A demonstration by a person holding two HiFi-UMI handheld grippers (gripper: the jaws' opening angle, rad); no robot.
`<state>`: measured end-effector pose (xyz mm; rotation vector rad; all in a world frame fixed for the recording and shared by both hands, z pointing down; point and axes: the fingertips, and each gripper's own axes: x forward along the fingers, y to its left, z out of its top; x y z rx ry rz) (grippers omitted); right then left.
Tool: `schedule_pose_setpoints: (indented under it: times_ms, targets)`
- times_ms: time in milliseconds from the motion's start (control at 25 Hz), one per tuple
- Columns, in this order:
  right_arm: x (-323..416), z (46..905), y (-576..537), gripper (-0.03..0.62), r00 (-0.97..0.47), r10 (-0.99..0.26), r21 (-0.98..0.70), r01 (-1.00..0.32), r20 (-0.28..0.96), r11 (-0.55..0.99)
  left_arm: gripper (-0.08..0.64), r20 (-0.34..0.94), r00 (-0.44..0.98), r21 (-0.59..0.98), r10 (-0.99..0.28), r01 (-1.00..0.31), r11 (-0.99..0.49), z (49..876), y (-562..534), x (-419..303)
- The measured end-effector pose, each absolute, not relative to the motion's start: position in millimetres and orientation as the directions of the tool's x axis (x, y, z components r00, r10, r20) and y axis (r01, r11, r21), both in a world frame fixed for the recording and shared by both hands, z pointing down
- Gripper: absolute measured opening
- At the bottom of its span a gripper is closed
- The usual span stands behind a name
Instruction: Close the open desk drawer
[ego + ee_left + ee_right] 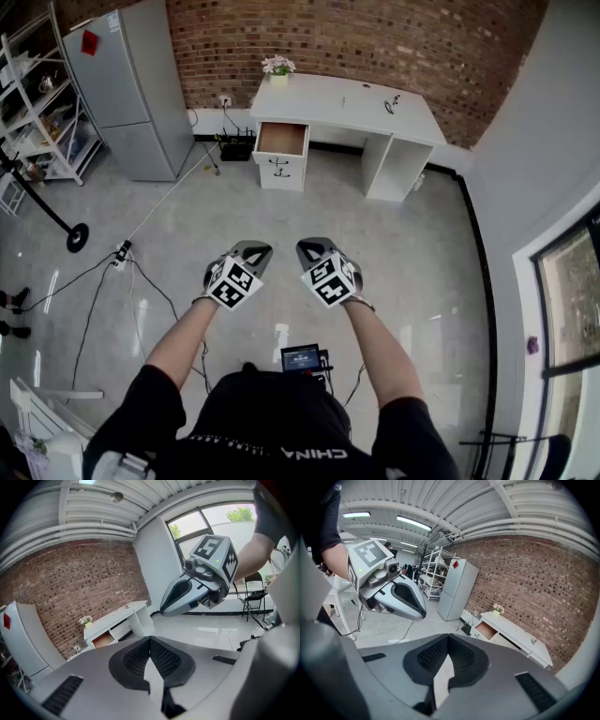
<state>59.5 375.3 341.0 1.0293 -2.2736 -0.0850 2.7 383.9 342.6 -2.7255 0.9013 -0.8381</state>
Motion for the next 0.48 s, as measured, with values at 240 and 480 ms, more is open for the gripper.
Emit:
schedule_pose_setpoints:
  times_ms: [240,480]
  targets:
    - [63.3,342.7,369.5,0.015,-0.494,-0.695,0.306,-0.652,0.523,0.694,0.012,0.454,0.651,-0.317,-0.609,-0.520,-0.793,344.0,376.4,3.3]
    - [64.5,340.8,368.3,0.015,-0.494,-0.694,0.309,-0.649,0.523,0.695,0.012,0.450,0.648,-0.320,-0.615,-0.525,-0.788,341.3,373.6,4.1]
